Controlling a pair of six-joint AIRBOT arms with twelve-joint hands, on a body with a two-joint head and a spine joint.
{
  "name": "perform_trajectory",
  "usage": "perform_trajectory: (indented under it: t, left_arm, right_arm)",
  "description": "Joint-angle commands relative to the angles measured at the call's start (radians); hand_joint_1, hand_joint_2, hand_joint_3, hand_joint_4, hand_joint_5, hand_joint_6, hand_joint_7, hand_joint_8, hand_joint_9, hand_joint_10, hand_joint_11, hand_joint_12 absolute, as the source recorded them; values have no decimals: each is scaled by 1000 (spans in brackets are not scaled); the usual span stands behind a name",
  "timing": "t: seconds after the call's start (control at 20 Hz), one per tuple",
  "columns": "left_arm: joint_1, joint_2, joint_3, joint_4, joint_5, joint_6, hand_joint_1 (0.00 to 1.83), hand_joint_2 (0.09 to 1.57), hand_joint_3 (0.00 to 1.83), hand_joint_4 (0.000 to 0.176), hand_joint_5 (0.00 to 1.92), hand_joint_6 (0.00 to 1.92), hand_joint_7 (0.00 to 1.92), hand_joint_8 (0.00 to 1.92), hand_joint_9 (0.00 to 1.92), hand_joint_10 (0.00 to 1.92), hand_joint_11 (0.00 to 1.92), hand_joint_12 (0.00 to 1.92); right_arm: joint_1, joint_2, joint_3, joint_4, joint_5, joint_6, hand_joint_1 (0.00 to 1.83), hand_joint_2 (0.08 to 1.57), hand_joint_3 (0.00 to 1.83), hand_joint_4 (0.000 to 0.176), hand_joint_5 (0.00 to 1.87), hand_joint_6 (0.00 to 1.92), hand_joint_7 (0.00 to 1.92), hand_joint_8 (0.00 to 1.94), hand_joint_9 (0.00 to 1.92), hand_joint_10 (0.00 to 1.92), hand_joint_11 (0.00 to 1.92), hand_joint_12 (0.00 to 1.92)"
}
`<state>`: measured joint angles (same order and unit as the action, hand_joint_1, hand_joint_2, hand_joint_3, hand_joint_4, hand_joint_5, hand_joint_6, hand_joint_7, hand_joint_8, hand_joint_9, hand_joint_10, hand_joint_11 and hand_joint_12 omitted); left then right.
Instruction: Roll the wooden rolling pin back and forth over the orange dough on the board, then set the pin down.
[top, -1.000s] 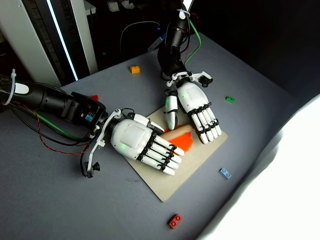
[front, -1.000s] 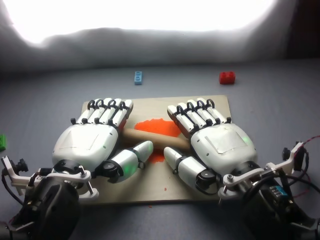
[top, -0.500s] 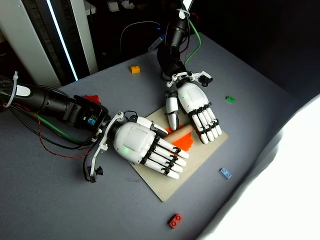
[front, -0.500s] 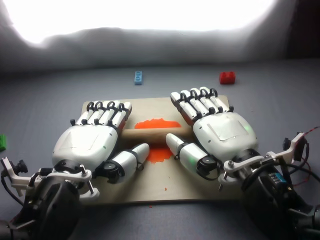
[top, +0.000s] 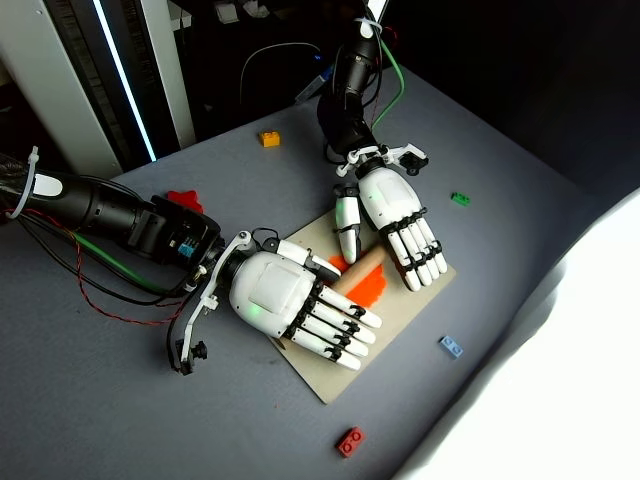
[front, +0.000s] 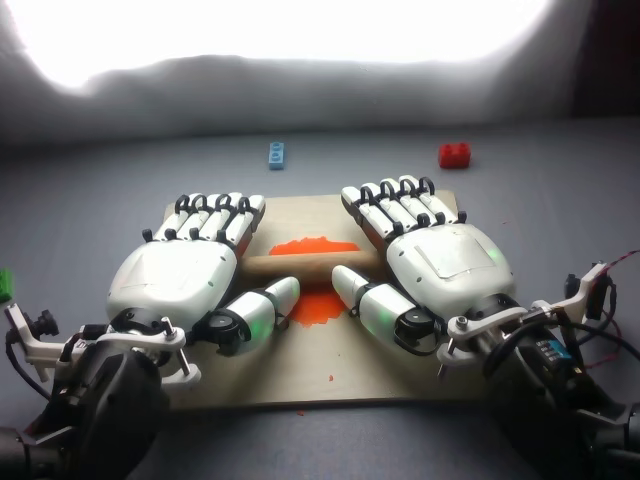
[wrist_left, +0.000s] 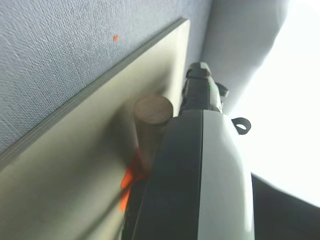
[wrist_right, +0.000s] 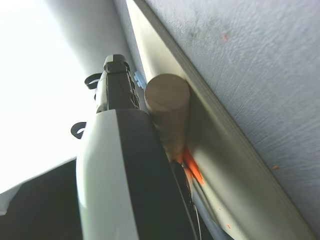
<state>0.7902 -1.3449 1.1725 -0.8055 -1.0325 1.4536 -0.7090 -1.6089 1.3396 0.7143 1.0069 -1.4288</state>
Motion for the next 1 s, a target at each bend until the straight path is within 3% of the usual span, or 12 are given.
perform_trajectory:
  t: [0.0,0.95]
  left_arm:
    - [-12,-3,10,47,-109,-4,0,1409,3,0,0,0,0,0,0,0,0,0]
    - [-49,-27,69,36,-67,9,0,1404,0,0,0,0,0,0,0,0,0,0]
  right_arm:
    - [4,3,8,-22,60,-14,0,1482,0,0,53,3,37,2,21,1,0,0]
    - [26,-3,59,-10,20,7,0,1482,0,0,65,3,63,3,23,0,0,0]
